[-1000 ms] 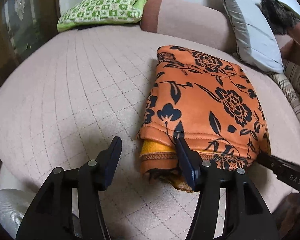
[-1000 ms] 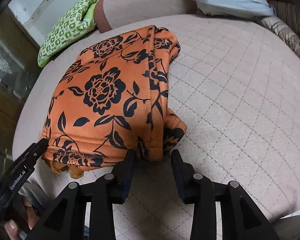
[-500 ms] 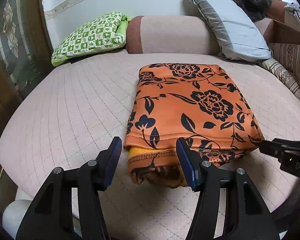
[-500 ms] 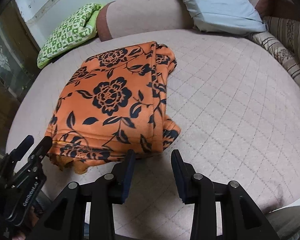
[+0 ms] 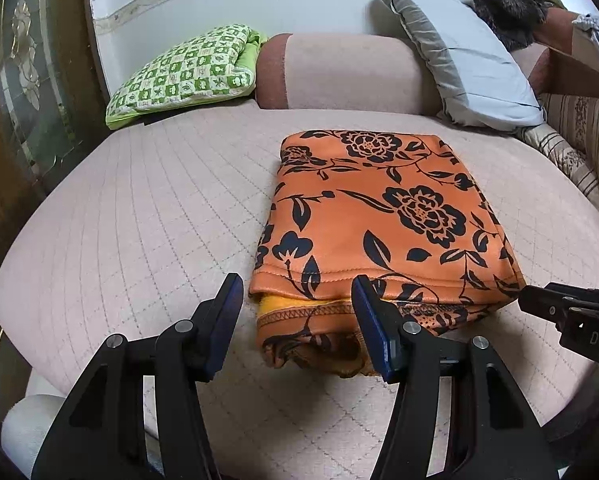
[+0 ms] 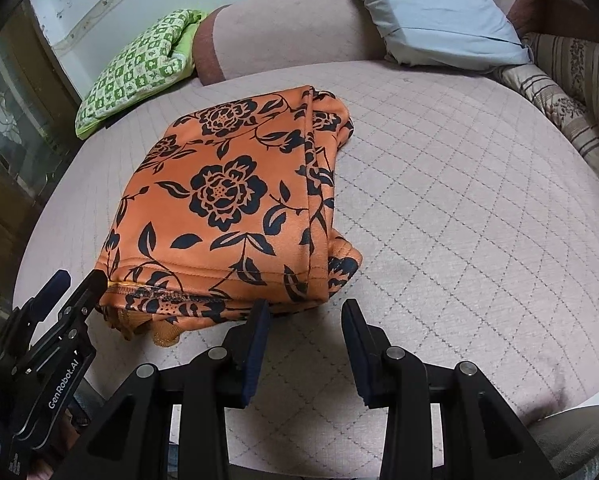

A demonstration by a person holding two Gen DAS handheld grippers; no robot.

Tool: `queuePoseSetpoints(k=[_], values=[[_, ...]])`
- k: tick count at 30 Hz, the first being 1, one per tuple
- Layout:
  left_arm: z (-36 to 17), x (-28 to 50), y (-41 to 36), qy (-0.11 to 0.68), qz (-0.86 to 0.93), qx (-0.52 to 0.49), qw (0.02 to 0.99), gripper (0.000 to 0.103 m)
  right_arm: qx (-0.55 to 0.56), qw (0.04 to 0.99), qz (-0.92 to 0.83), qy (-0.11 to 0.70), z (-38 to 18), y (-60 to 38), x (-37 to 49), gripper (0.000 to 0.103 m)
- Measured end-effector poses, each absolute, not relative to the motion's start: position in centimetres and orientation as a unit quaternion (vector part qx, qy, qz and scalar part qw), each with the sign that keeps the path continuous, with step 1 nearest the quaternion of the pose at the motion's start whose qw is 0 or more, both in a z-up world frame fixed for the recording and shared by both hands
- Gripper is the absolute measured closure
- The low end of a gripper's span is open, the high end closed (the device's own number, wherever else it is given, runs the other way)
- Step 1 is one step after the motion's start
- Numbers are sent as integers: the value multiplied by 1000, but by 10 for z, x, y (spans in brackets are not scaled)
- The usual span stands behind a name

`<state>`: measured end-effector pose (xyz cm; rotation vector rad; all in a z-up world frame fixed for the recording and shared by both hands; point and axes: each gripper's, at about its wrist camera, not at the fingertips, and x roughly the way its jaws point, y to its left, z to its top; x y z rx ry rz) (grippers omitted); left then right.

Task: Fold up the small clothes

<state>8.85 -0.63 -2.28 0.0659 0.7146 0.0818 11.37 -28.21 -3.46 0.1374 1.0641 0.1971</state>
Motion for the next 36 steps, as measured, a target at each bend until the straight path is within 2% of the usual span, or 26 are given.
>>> queuePoseSetpoints(k=[12,18,36], values=[[-24,80,10,348,21,-51,936,47,79,854,88,507,-36,-286,114,67],[-6,64,0,296,1,-22,955,47,85,857,90,500,-34,-286,112,67],[-2,62,5,299,42,-13,953,47,84,873,90,472,-21,-289,102,67]])
